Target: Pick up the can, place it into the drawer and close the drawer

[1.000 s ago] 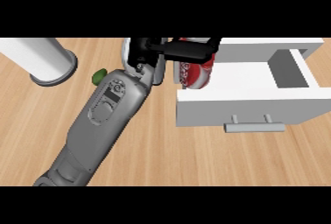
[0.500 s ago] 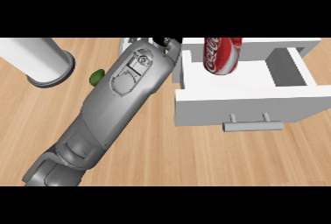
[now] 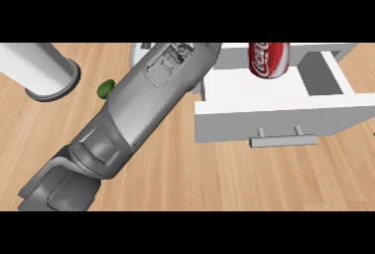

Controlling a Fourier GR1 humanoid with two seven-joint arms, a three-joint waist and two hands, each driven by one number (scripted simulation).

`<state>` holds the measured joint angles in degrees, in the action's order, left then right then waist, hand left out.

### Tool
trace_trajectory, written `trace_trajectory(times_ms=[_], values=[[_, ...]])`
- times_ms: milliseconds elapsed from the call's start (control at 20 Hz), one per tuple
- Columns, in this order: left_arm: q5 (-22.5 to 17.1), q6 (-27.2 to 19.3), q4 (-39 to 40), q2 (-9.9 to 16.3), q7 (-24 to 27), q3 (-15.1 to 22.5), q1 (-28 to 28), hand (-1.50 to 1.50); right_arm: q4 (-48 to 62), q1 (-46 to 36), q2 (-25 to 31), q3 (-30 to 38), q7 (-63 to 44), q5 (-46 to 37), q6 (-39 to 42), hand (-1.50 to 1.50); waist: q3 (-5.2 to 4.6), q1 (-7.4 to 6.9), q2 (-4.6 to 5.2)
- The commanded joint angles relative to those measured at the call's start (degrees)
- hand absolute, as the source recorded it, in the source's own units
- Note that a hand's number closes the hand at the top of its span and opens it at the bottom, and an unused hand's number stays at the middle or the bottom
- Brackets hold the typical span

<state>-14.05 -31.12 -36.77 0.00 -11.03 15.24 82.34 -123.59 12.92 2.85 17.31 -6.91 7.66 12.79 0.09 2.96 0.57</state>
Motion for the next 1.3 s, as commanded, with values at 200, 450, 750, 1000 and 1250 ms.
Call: trace_trajectory(times_ms=[200, 450, 750, 1000, 1250], values=[[-6.86, -1.42, 7.58, 0.0, 3.81, 5.26, 2.08, 1.5, -2.91, 0.5, -0.59, -0.7, -2.8, 0.91, -0.29, -1.5, 0.02, 1.43, 0.21], [-9.03, -1.14, 10.67, 0.0, 7.64, 8.33, 2.25, 1.5, 4.04, -6.07, 1.29, -0.81, -2.17, -2.33, -1.47, -1.5, 0.06, 1.39, 0.62], [-10.94, -6.49, 12.42, 0.0, 8.12, 13.17, 3.38, 1.5, -0.13, -2.22, -2.59, -4.61, -0.35, -3.8, -1.56, -1.5, 0.08, 3.11, 0.65], [-12.78, -5.23, 14.71, 0.0, 11.5, 14.89, 0.85, 1.5, 2.17, -6.78, 0.13, -2.28, -1.7, -2.77, -2.01, -1.5, 0.08, 3.33, 1.14], [-12.75, -8.76, 14.6, 0.0, 13.22, 19.46, -1.09, 1.5, 1.19, -5.4, -0.25, -4.81, -1.45, -3.97, -0.7, -1.5, 0.12, 5.04, 1.32]])
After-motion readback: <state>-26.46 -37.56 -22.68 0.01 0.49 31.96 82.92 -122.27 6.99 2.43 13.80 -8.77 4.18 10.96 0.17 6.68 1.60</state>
